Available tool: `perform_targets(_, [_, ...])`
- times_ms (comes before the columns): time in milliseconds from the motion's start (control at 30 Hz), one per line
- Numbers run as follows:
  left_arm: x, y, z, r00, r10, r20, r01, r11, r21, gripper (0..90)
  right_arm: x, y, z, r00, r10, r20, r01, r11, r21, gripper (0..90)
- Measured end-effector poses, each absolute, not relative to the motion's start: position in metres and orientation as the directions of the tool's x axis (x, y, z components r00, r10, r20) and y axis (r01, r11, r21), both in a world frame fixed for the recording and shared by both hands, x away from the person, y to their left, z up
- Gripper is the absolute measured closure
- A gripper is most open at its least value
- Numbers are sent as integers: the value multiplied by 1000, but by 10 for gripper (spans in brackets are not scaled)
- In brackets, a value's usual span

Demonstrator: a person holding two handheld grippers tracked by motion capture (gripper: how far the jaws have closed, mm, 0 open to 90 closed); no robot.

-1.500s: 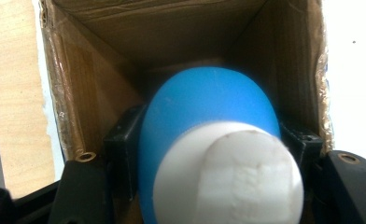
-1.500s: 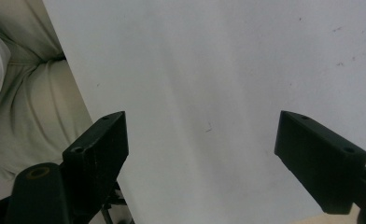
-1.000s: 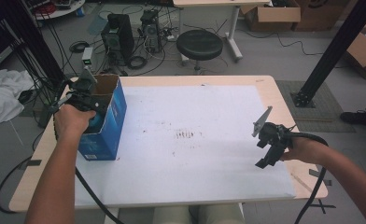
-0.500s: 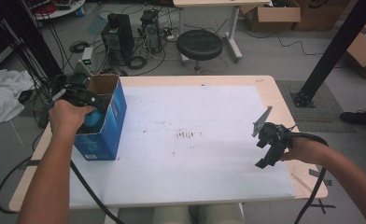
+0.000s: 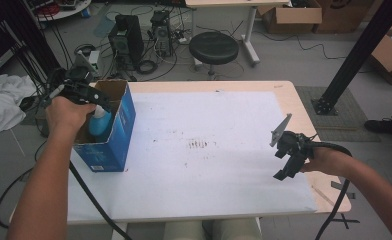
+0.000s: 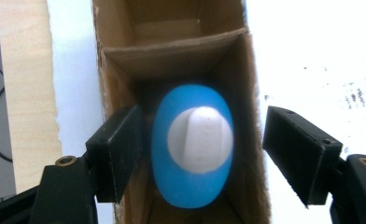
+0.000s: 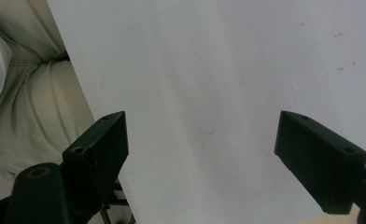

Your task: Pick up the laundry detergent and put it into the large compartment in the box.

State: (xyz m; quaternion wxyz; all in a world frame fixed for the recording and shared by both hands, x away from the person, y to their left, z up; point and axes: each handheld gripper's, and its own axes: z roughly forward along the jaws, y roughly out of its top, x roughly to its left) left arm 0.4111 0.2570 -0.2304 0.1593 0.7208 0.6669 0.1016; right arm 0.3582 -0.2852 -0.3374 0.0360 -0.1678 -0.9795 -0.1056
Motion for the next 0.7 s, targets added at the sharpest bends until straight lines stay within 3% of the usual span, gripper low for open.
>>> perform_targets(300, [411, 247, -205, 123, 990, -69, 911, -85, 404, 287, 358, -284, -337, -943, 317, 106, 332, 922, 199, 173])
perform_targets(700, [413, 224, -196, 174, 982, -77, 906, -129, 402, 204, 357, -285, -336, -941, 322, 102, 337, 920, 202, 172])
